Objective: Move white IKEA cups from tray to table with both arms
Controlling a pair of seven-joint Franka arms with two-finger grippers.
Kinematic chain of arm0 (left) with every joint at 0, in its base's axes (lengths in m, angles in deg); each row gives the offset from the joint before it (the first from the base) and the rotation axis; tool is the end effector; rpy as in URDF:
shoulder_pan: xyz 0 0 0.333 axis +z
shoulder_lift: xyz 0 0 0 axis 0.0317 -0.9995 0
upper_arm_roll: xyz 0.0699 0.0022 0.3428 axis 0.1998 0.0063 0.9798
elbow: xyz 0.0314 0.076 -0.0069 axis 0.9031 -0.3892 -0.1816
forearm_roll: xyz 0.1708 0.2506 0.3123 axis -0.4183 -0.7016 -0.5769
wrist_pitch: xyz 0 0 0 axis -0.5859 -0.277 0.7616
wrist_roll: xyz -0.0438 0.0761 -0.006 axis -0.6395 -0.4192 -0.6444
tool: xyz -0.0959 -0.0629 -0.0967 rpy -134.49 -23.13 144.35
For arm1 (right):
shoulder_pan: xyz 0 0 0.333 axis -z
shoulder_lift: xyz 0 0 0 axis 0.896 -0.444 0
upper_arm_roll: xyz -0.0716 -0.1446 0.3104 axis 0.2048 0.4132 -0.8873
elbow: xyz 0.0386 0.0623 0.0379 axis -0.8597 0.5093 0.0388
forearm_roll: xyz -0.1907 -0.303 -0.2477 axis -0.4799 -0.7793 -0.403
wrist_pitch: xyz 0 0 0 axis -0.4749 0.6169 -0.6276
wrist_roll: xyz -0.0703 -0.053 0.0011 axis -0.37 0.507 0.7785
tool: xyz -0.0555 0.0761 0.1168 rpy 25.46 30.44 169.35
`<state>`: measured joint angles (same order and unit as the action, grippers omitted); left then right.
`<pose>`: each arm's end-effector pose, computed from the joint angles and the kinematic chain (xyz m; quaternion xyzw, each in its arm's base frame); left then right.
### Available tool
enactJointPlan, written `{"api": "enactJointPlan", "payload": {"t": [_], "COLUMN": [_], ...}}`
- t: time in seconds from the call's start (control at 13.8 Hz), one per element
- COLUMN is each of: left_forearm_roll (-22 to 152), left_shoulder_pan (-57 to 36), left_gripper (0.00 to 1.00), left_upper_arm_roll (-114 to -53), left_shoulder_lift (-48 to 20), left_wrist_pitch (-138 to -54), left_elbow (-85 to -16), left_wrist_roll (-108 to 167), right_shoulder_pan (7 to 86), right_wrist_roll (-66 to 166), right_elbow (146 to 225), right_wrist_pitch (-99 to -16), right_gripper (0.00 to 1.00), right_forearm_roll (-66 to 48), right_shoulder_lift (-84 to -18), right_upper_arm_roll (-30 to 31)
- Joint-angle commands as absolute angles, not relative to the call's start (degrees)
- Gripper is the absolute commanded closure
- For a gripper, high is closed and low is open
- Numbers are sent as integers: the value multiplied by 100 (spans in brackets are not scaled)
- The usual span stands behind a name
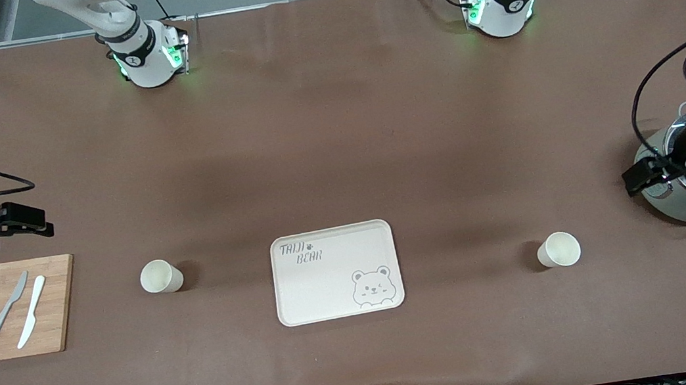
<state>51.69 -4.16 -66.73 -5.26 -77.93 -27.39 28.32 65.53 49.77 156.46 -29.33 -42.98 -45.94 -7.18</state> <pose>0.7130 -0.0344 0.5608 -0.9978 -0.0314 -0.0517 0.0286 0.6988 0.0083 0.5805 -0.9983 -0.0491 0.0098 0.0308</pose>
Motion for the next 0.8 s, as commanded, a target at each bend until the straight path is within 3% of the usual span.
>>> {"api": "enactJointPlan", "payload": {"t": [0.0, 0.43, 0.72], "left_forearm_roll": [5307, 5316, 5439], "left_shoulder_pan": [-296, -103, -68], "left_gripper": [0, 0, 0], "left_upper_arm_roll": [-6725, -6681, -6681], "left_shoulder_lift": [-61, 572, 599], "left_wrist_pitch": [-7443, -6915, -6862], "left_elbow": [-2884, -2875, -2849], "left_wrist_roll": [2955, 2963, 2973], "right_shoulder_pan": [6636, 6856, 6847], "right_wrist_roll": [5047, 5029, 5012], "right_elbow": [15899, 15935, 15926], "right_wrist_pitch": [-3261, -3315, -3297], "right_gripper": [0, 0, 0], "right_forearm_roll": [-4317, -4326, -4317], "right_shoulder_lift": [-4548, -4601, -4583], "right_upper_arm_roll": [-746, -746, -755]}}
